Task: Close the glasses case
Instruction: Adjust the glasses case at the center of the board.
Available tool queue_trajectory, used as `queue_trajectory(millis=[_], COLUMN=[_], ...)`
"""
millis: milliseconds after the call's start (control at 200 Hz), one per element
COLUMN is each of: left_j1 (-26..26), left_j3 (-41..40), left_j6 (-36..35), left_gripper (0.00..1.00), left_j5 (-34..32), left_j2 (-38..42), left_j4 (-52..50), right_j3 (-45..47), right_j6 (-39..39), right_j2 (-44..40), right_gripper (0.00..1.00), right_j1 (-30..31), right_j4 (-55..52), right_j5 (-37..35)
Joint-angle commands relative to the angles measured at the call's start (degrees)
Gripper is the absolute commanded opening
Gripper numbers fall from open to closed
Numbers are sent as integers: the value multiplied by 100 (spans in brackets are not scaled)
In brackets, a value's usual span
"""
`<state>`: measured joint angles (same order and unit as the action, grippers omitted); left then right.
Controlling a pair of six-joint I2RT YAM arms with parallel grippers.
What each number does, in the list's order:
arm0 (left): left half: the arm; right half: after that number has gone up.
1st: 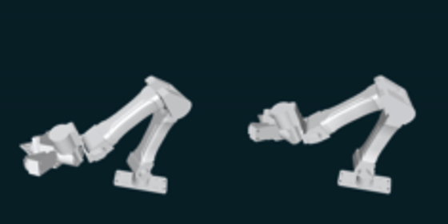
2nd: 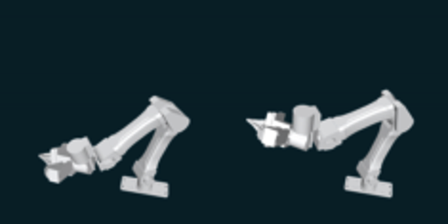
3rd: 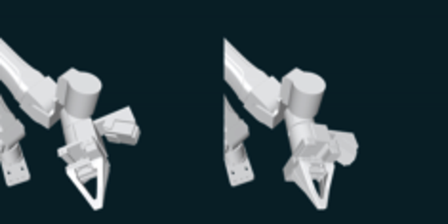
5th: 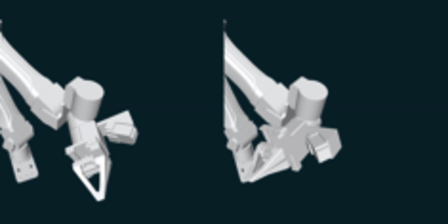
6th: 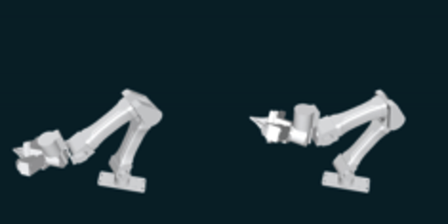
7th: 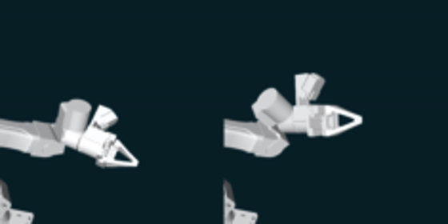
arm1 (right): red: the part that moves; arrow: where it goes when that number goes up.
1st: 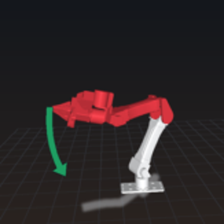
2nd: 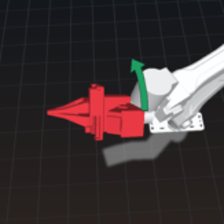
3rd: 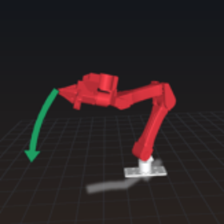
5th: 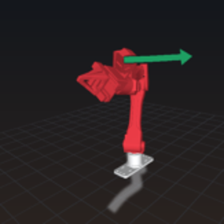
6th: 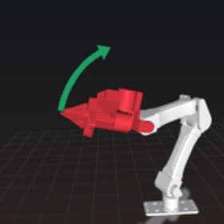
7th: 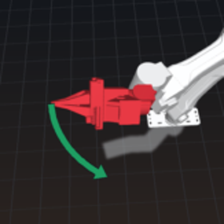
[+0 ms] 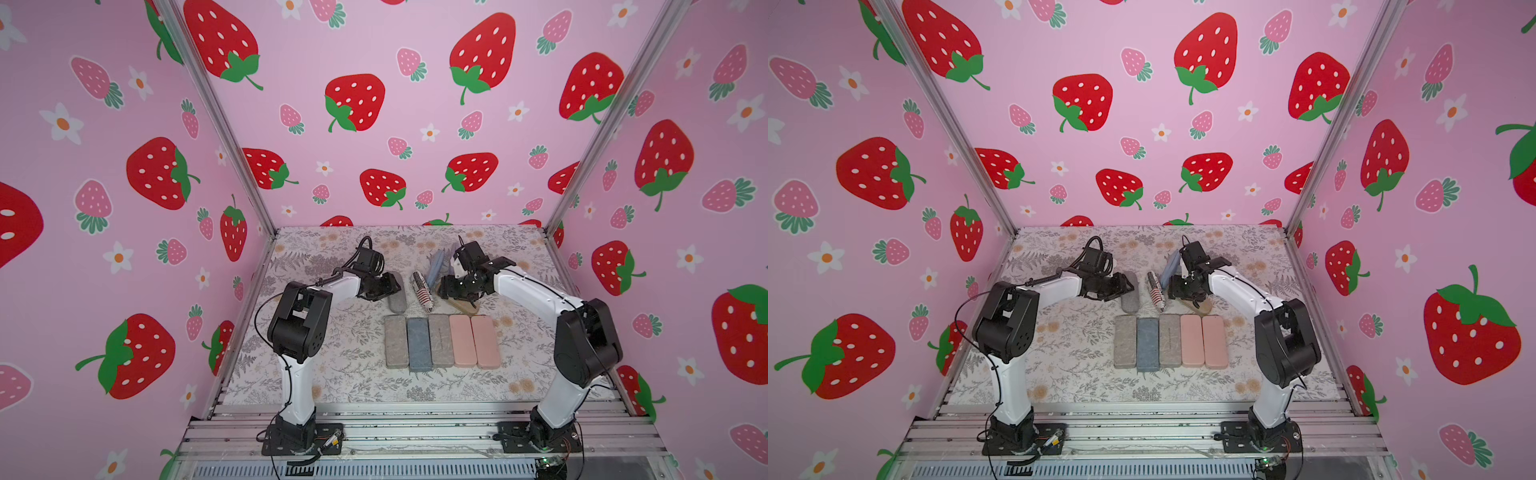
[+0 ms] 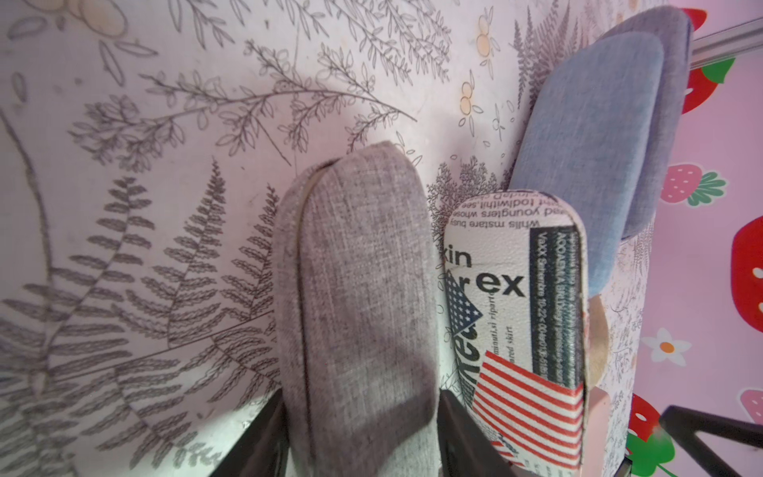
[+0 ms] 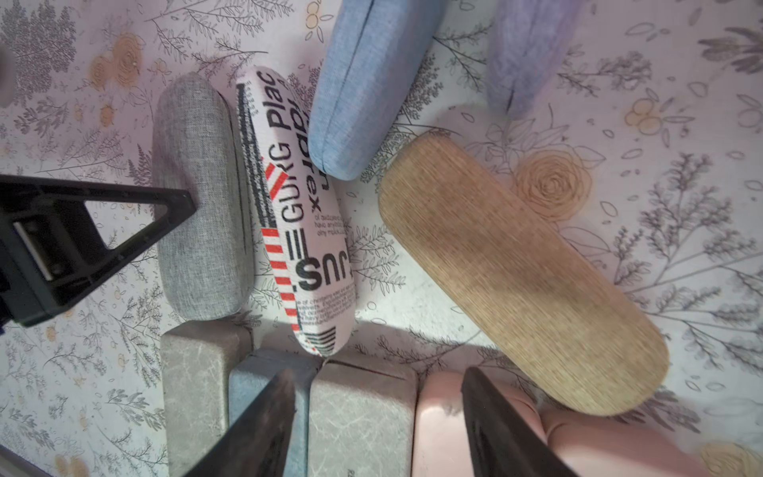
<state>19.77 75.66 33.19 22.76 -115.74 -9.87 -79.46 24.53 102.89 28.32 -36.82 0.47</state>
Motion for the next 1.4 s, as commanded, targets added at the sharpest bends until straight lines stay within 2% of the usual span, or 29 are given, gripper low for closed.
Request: queue_trajectory(millis=[0,225,725,885,1096,1396], left_j1=[-77,-209,-452,-540,-605,-632], left_j3=[-25,-51,-514,-677,-776,-937], left_j6=[-145,-282,-322,-348,-357,-297], left_gripper=[57,61,62,62,62,62], left_j5=[89,105,167,210,254,259], left_j2=[239,392,811,894,921,931], left_j4=[-214,-382,-333,-307,-286,-186], right_j3=[-320,-774,-1506,-1559,-1567,-1479], right_j6=[-70,-115,-129,0,186,632], right_j2=[319,907,1708,1941,2059,2092], right_gripper=[65,65,64,57,31,29], right_j1=[85,197,394,394,393,368], right_j4=[60,32,-145,-45,159,812], right_j5=[185,326,489,610,771,1856])
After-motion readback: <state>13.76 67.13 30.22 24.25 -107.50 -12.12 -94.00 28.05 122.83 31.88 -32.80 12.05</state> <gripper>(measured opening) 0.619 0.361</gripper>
